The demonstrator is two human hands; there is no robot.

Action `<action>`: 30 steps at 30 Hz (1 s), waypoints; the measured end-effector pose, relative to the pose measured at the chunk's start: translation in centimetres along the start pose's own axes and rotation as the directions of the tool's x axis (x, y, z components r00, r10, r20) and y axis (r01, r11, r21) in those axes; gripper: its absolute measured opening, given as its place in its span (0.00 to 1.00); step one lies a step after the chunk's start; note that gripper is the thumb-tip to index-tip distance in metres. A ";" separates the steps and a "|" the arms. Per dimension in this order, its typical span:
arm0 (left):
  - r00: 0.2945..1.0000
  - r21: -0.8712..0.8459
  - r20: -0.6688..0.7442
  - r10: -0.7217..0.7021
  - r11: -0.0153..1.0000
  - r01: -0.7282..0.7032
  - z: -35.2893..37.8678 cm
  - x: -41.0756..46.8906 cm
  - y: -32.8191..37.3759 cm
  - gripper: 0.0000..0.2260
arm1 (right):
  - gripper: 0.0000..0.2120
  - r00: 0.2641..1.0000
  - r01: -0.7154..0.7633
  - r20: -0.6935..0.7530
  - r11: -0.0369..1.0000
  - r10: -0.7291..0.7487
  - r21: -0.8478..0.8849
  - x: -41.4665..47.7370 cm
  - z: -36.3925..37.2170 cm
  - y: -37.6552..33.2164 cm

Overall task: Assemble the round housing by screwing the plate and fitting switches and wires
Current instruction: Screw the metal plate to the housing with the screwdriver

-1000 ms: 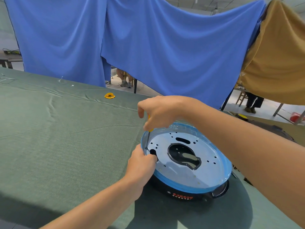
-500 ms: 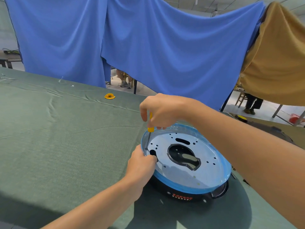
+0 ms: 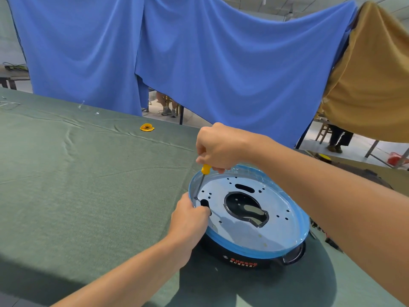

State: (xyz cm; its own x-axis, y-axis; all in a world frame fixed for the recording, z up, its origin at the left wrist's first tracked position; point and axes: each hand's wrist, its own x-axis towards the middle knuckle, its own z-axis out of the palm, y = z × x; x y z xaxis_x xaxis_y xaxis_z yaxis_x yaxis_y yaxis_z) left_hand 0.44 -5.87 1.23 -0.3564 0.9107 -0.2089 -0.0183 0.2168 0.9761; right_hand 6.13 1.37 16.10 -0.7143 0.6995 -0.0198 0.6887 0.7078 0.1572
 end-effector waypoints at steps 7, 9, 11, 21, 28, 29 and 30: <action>1.000 0.016 -0.008 -0.010 1.000 0.010 -0.5 0.2 0.2 0.11 | 0.19 0.994 -0.099 0.060 0.991 0.094 0.089 -0.1 -0.1 0.4; 1.000 0.013 -0.022 -0.007 1.000 0.007 -0.9 0.3 0.4 0.07 | 0.15 0.985 -0.171 -0.002 0.966 0.175 0.193 -0.9 -0.9 1.3; 0.998 0.009 -0.066 -0.015 1.000 0.016 -1.2 0.7 0.9 0.08 | 0.15 0.942 -0.243 -0.116 0.876 0.316 0.416 -1.7 -1.7 2.4; 0.994 0.109 -0.076 -0.081 0.990 0.089 -1.8 3.0 2.5 0.04 | 0.07 0.818 -0.526 0.358 0.333 0.450 0.783 -3.0 5.9 4.5; 0.987 0.063 -0.104 -0.125 0.989 0.132 -1.5 3.4 2.3 0.04 | 0.13 0.764 -0.624 0.447 0.354 0.466 0.697 -2.9 10.6 3.1; 0.986 0.046 -0.100 -0.136 0.989 0.141 -1.5 3.4 2.3 0.04 | 0.11 0.759 -0.617 0.459 0.284 0.462 0.734 -3.0 10.6 3.3; 0.985 0.029 -0.092 -0.145 0.989 0.148 -1.5 3.4 2.4 0.04 | 0.09 0.759 -0.609 0.474 0.230 0.446 0.759 -3.0 10.5 3.4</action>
State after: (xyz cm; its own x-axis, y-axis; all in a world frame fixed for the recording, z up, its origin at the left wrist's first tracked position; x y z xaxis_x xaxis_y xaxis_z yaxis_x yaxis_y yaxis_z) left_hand -2.25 -2.83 2.96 -0.4340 0.8337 -0.3414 -0.0432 0.3592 0.9322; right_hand 11.98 2.71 6.32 -0.1761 0.8935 -0.4131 0.6877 -0.1886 -0.7011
